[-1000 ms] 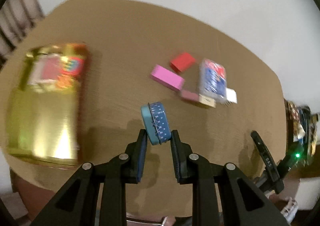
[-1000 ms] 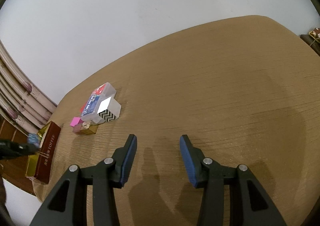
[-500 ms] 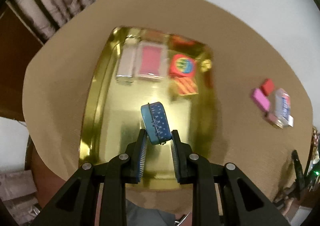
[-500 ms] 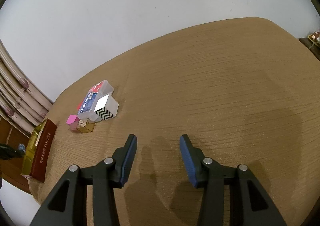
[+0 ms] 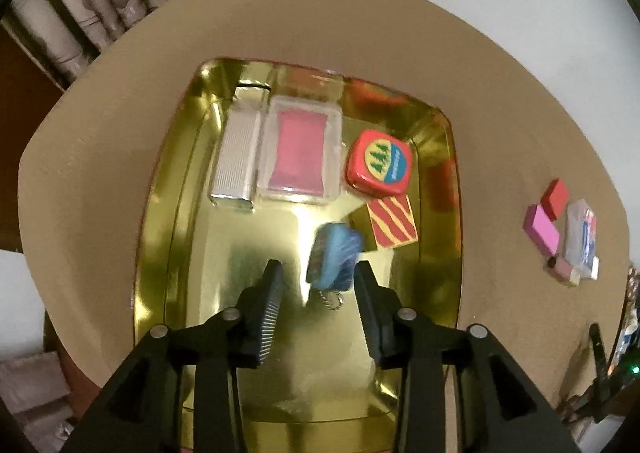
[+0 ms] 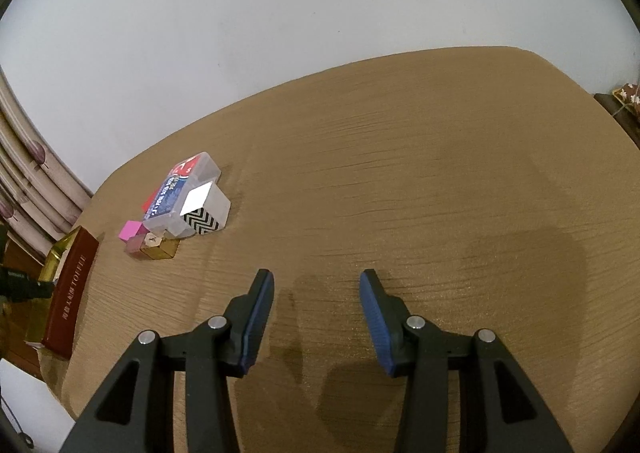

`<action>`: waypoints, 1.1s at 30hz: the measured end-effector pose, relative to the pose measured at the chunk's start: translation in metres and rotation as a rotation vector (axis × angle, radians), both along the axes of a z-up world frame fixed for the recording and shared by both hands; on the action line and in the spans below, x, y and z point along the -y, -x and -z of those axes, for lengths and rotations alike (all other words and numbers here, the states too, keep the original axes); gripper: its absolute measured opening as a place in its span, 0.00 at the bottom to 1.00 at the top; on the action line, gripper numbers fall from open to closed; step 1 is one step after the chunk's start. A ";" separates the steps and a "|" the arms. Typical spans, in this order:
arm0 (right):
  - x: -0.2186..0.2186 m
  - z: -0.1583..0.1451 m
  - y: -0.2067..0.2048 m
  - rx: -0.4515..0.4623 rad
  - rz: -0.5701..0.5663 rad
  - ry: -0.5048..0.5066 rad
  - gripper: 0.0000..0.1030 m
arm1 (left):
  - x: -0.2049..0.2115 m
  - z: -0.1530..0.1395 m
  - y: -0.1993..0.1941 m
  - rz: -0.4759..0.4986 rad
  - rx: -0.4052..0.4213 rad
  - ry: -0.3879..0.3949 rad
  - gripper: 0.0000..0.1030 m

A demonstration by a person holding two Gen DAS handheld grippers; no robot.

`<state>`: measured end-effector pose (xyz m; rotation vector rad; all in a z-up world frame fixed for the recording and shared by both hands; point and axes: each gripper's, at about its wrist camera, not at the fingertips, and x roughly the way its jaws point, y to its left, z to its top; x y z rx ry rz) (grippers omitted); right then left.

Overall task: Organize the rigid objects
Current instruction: 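Place the blue tin in the gold tin and open the left gripper, then grasp the white chevron cube with the right gripper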

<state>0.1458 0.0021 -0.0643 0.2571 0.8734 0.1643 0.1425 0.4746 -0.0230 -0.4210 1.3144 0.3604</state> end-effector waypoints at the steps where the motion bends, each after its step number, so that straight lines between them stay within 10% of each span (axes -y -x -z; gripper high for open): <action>1: 0.000 0.000 0.000 0.000 0.000 0.003 0.44 | -0.001 -0.003 0.002 -0.002 0.002 -0.004 0.36; 14: -0.008 -0.003 -0.003 -0.001 -0.034 0.038 0.45 | 0.093 -0.074 0.086 0.206 0.236 -0.087 0.63; 23: -0.074 -0.024 -0.030 0.006 -0.251 0.115 0.45 | 0.182 -0.039 0.123 0.381 0.228 -0.067 0.64; 33: -0.109 -0.006 -0.069 -0.024 -0.281 0.246 0.45 | 0.166 -0.014 0.115 0.338 0.171 -0.011 0.64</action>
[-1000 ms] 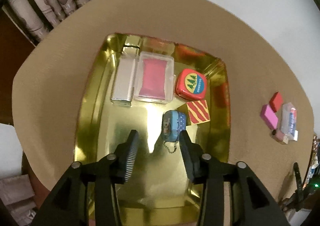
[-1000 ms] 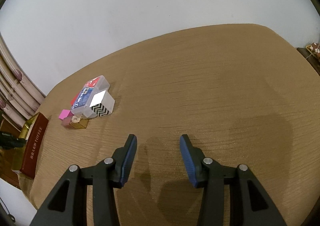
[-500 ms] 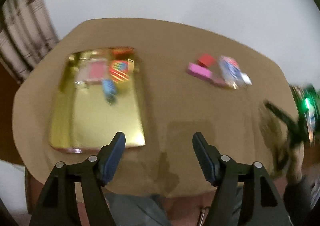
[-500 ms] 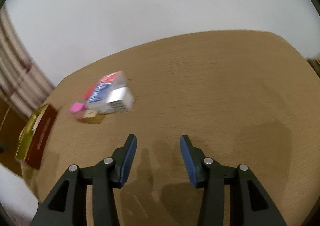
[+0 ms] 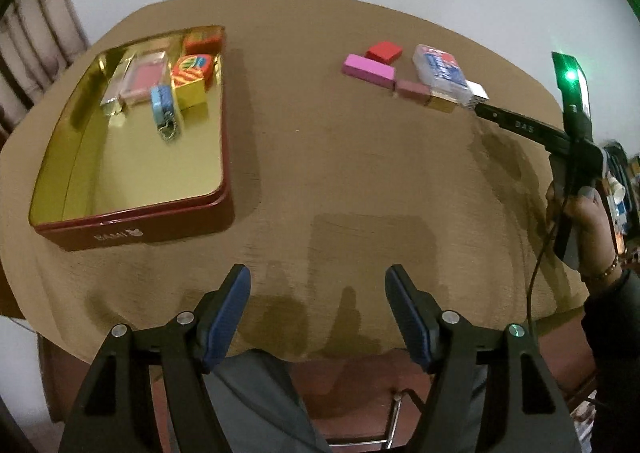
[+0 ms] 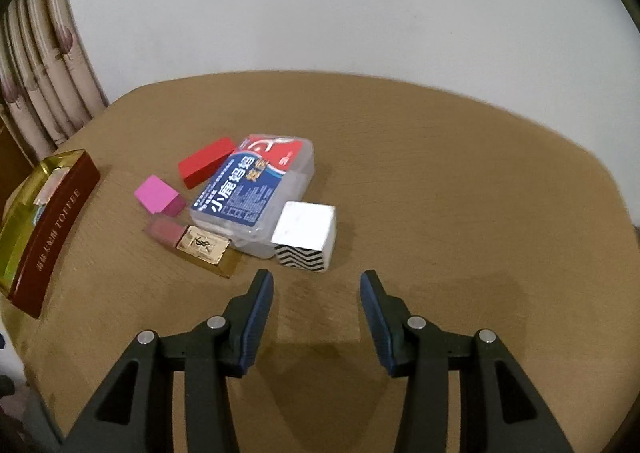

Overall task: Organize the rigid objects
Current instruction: 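Grasp the white chevron cube with the right gripper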

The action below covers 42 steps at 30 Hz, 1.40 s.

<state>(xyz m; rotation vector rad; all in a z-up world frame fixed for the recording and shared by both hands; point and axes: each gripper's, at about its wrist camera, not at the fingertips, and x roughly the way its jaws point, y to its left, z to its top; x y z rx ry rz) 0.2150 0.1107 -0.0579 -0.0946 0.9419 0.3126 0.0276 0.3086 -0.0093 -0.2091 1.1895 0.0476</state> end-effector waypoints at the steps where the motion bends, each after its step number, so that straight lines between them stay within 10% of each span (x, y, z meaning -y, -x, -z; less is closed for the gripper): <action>1: 0.001 0.000 -0.001 0.000 0.003 -0.012 0.45 | -0.002 0.000 0.000 -0.005 -0.001 0.001 0.64; 37: 0.015 0.002 -0.050 -0.068 0.062 -0.048 0.45 | -0.010 0.019 -0.002 0.002 -0.073 0.074 0.64; 42: 0.009 0.001 -0.040 -0.062 0.076 -0.035 0.29 | -0.005 0.016 -0.002 0.022 -0.068 0.065 0.64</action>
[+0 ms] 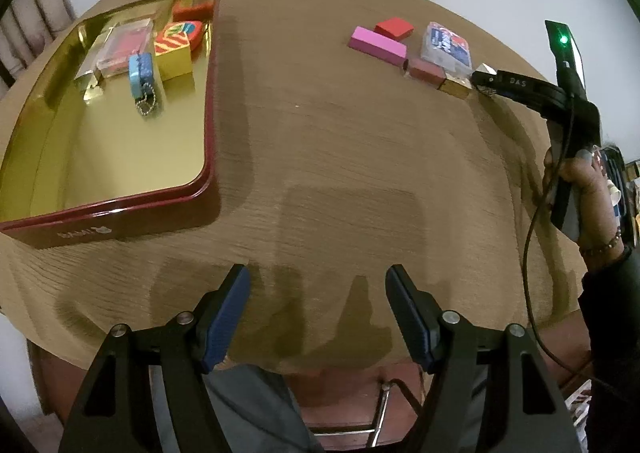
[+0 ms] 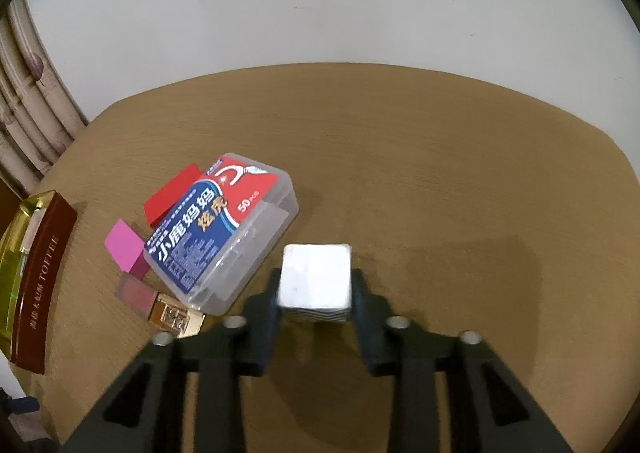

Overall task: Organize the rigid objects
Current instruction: 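Grasp the white chevron cube with the right gripper, then carry the white cube into the gold tin and open the right gripper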

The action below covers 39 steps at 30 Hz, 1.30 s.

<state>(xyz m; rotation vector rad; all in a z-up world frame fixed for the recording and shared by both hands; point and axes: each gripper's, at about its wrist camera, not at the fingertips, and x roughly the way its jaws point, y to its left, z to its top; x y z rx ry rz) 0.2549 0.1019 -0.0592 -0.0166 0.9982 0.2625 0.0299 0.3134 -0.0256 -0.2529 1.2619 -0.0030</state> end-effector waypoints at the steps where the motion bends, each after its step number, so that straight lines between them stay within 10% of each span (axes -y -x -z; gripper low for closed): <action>1: 0.001 -0.002 0.003 -0.001 0.001 -0.005 0.29 | 0.002 -0.001 0.000 0.007 0.004 -0.005 0.64; 13: -0.021 -0.074 0.065 0.084 -0.090 -0.109 0.29 | 0.002 -0.012 0.025 0.018 0.048 -0.043 0.64; 21: -0.169 -0.111 0.102 0.062 -0.391 -0.215 0.29 | -0.033 -0.019 0.069 -0.073 0.073 -0.088 0.64; 39: -0.447 -0.015 0.101 -0.240 -0.754 0.032 0.29 | -0.100 -0.009 0.116 -0.207 0.105 -0.155 0.64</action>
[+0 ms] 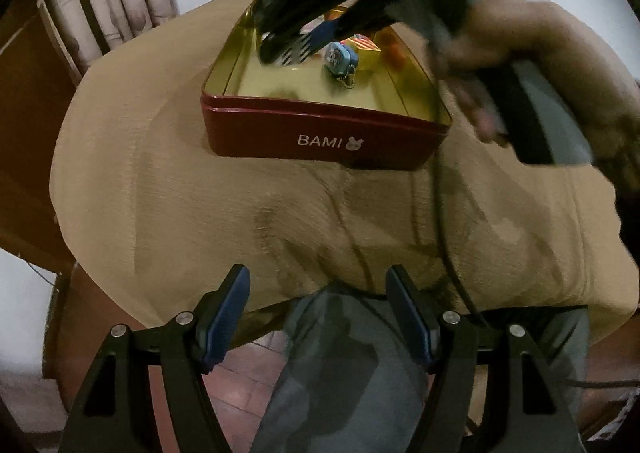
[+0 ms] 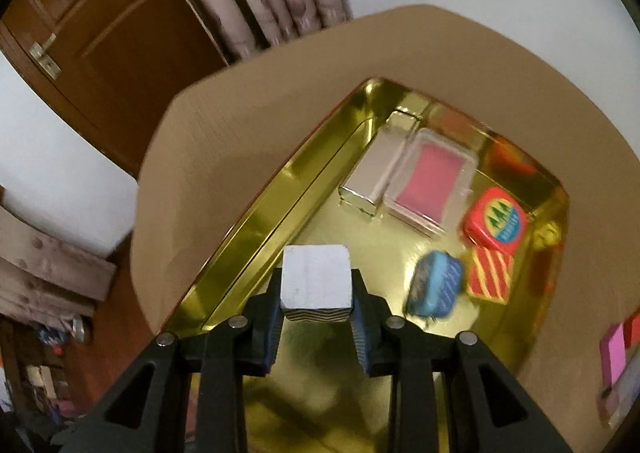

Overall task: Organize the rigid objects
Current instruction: 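Carry the white cube into the gold tin and open the right gripper, then move the left gripper to the pink eraser and grasp it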

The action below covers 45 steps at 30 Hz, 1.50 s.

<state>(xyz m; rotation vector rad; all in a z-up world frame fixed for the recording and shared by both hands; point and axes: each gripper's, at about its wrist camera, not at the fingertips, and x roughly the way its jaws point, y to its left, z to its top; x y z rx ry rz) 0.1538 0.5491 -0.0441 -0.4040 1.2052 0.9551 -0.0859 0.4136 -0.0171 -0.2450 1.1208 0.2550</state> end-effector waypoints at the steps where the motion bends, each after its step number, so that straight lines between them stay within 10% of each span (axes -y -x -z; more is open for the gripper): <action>1: -0.007 0.004 -0.001 0.003 -0.006 0.017 0.29 | 0.001 0.001 0.000 0.004 0.000 -0.011 0.64; 21: -0.004 -0.012 -0.020 0.026 0.047 -0.158 0.36 | 0.008 0.009 0.000 0.015 0.005 -0.013 0.72; 29: 0.162 -0.055 -0.003 0.241 0.325 -0.349 0.36 | 0.018 0.008 0.004 0.057 0.019 -0.020 0.74; 40: 0.433 0.002 -0.003 0.525 0.735 0.121 0.37 | 0.074 0.001 -0.035 0.168 -0.012 0.145 0.74; 45: 0.488 0.016 0.000 0.490 0.799 0.099 0.37 | 0.103 -0.018 -0.079 0.187 0.016 0.214 0.74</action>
